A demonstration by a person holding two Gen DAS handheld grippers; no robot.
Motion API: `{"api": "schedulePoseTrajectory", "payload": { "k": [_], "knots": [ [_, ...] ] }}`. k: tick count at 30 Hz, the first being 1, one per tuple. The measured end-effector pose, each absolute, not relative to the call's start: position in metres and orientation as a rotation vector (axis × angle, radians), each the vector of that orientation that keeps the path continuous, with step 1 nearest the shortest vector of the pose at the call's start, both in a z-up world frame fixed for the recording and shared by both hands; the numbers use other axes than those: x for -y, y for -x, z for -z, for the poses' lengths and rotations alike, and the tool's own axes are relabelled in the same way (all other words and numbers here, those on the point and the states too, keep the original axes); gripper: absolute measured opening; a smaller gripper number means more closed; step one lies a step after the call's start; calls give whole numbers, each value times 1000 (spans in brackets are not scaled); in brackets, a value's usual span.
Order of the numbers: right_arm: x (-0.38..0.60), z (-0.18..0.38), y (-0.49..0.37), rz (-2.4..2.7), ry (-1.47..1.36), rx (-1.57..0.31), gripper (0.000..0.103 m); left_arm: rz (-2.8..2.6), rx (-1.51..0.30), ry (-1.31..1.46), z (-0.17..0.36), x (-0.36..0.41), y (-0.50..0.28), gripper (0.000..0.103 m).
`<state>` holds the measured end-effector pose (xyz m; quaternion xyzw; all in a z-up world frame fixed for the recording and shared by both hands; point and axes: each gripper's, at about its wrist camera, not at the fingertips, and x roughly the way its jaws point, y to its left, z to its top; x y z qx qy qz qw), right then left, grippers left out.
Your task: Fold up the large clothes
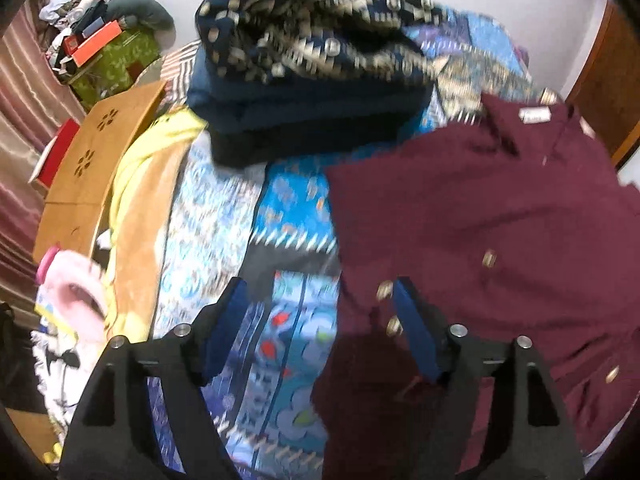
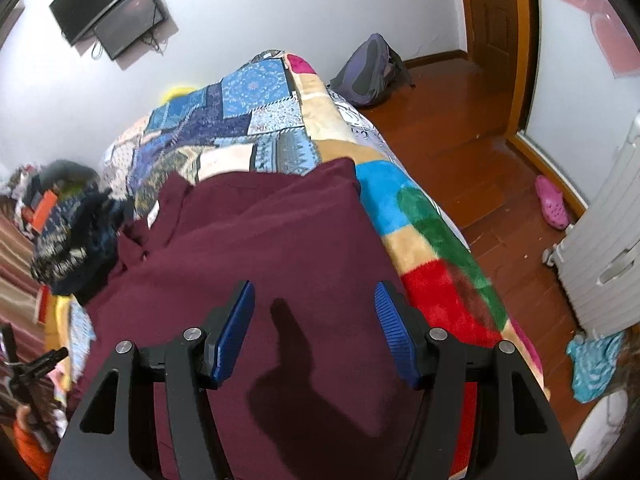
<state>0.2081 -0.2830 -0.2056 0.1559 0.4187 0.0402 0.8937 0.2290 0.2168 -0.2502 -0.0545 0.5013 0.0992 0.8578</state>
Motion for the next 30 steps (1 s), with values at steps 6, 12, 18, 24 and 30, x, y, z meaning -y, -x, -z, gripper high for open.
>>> {"api": "schedulePoseTrajectory", "payload": {
  "k": [6,12,18,24,30],
  "knots": [
    [295,193,-234,-94,-338,-907,59,-123,-1102,242,268,-240,-273,77],
    [303,208,-271,-113,-350,-1005,59,-25,-1225,429,324,-262,-308,77],
    [303,251,-304,-190,-408,-1166,59,99,-1241,609,363,-264,-317,77],
    [289,267,-314,-273,-430,-1223,52,112,-1173,563,356,-254,-323,23],
    [286,241,-315,-234,-396,-1114,14,39,-1122,464,325,-252,-354,4]
  ]
}}
